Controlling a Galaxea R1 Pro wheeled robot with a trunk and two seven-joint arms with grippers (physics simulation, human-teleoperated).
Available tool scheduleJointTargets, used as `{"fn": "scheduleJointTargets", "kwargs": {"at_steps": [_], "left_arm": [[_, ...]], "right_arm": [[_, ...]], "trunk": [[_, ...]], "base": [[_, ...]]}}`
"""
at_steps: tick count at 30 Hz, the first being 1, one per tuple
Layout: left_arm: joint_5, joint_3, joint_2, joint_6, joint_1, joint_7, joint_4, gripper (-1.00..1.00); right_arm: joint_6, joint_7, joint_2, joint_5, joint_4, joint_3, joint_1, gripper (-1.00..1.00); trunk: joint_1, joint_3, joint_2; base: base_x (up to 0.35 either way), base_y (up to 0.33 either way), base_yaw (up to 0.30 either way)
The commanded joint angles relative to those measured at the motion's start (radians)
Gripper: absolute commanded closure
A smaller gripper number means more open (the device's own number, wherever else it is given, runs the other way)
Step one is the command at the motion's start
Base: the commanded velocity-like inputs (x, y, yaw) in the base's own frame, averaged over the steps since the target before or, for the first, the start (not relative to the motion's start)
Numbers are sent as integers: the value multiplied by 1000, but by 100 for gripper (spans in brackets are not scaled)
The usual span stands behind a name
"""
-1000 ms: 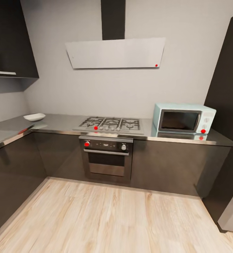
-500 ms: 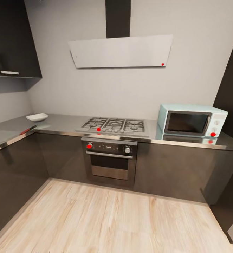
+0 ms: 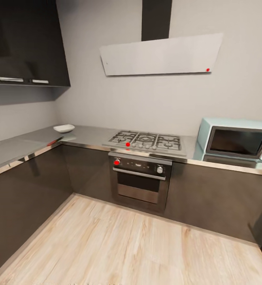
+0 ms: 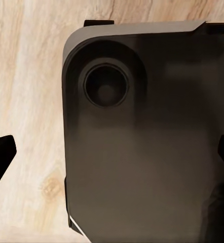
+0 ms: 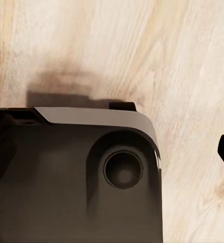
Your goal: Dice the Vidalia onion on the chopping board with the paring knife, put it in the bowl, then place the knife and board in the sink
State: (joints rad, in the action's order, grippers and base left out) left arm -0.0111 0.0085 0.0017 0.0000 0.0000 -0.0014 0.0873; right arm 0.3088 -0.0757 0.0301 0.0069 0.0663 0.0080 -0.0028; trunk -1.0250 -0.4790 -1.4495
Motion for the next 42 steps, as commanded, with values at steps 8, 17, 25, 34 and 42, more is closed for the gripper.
{"fn": "scheduleJointTargets", "kwargs": {"at_steps": [8, 17, 25, 34, 42], "left_arm": [[-1, 1, 0, 0, 0, -3, 2, -100], [-1, 1, 0, 0, 0, -3, 2, -100], [-1, 1, 0, 0, 0, -3, 2, -100], [-1, 1, 0, 0, 0, -3, 2, -100], [-1, 1, 0, 0, 0, -3, 2, -100]], "right_arm": [[3, -4, 1, 1, 0, 1, 0, -100], [3, -4, 1, 1, 0, 1, 0, -100], [3, -4, 1, 1, 0, 1, 0, -100], [3, -5, 1, 1, 0, 1, 0, -100], [3, -6, 1, 1, 0, 1, 0, -100]], "trunk": [[0, -5, 0], [0, -10, 0], [0, -15, 0], [0, -20, 0], [0, -24, 0]], "base": [[0, 0, 281], [0, 0, 281], [0, 0, 281], [0, 0, 281], [0, 0, 281]]}}
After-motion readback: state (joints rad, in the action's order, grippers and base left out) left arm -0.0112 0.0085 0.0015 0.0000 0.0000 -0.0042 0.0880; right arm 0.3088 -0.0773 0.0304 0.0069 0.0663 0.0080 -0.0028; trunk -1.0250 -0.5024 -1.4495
